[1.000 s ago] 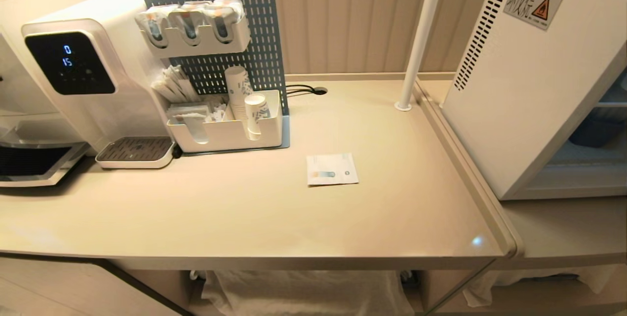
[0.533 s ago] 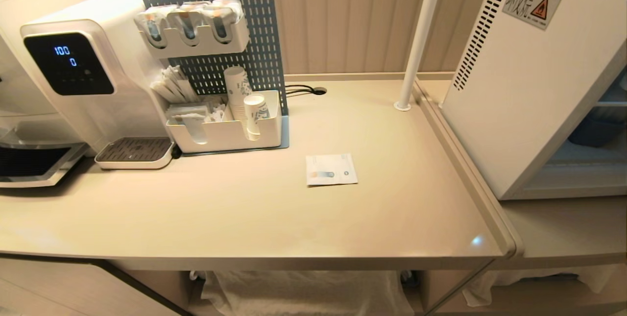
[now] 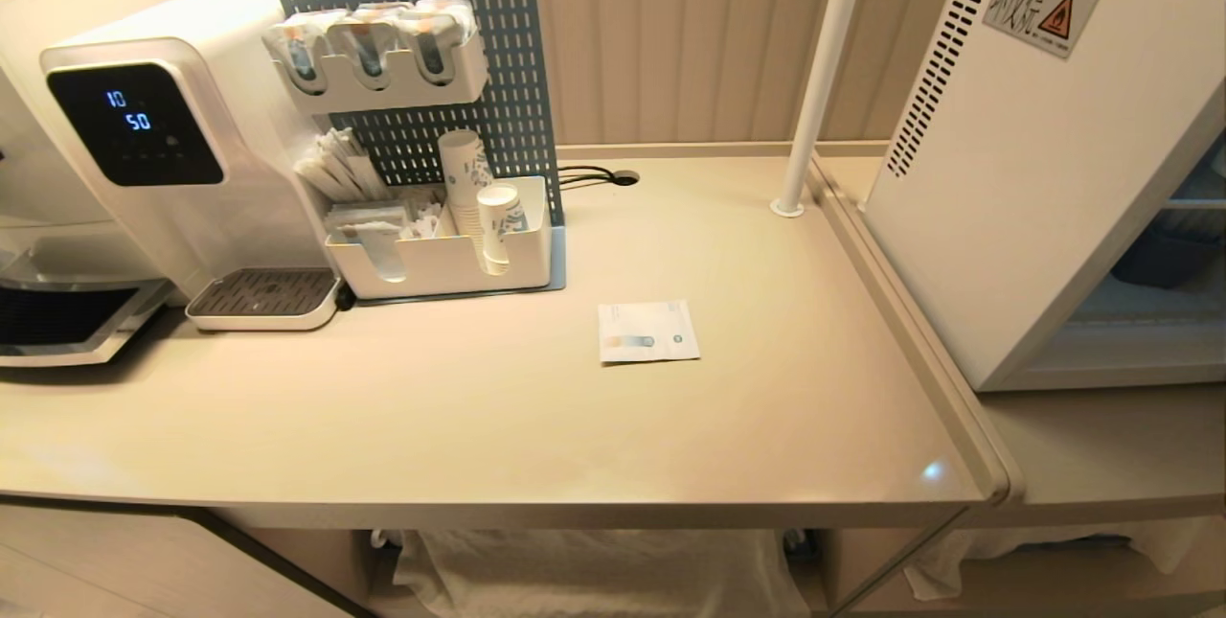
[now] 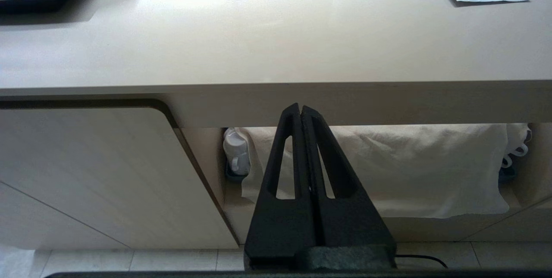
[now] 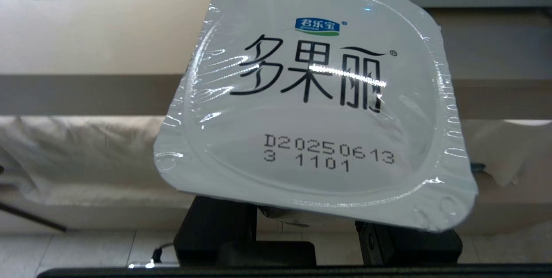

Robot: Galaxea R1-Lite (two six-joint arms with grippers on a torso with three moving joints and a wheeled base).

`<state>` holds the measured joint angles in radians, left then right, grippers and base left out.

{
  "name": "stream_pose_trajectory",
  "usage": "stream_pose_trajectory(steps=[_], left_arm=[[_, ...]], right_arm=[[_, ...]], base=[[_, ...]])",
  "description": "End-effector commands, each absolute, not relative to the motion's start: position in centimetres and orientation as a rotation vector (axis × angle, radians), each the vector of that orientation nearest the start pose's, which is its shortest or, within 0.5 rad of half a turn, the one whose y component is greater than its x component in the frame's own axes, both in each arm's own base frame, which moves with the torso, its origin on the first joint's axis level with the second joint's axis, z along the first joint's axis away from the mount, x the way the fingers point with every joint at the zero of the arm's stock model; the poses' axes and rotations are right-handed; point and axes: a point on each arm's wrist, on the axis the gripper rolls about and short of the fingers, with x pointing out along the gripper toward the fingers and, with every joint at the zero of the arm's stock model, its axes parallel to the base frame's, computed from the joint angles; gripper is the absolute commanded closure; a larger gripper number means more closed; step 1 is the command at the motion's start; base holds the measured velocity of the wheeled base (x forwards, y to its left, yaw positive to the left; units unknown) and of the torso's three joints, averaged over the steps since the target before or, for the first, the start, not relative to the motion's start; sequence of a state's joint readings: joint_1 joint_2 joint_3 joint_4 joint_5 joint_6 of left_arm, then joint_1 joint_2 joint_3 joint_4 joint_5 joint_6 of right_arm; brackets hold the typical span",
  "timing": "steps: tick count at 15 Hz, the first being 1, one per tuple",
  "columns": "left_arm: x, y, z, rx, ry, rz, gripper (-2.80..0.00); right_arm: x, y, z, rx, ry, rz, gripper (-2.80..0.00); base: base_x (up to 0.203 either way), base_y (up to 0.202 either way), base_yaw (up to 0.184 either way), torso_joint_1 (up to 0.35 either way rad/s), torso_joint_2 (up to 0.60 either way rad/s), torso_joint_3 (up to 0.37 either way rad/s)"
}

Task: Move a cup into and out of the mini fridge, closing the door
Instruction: Put the yoghurt in the freezer

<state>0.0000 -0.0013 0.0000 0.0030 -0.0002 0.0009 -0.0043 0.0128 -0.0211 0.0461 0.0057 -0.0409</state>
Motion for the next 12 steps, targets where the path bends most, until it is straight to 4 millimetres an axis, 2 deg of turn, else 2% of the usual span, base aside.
stream_pose_trajectory(steps=[1,12], left_arm=[[-2.28,0.00,7.52,0.003,0.003,0.000,0.00],[-2.28,0.00,7.52,0.002,0.003,-0.001,0.00]], right_arm=[[-2.36,0.02,7.68,-0.041,-0.003,0.000,0.00],[-2.34,0.04,7.45,-0.053,0.018,0.010,0.00]], base=[[0.000,0.000,0.000,0.000,0.00,0.000],[0.000,0.000,0.000,0.000,0.00,0.000]])
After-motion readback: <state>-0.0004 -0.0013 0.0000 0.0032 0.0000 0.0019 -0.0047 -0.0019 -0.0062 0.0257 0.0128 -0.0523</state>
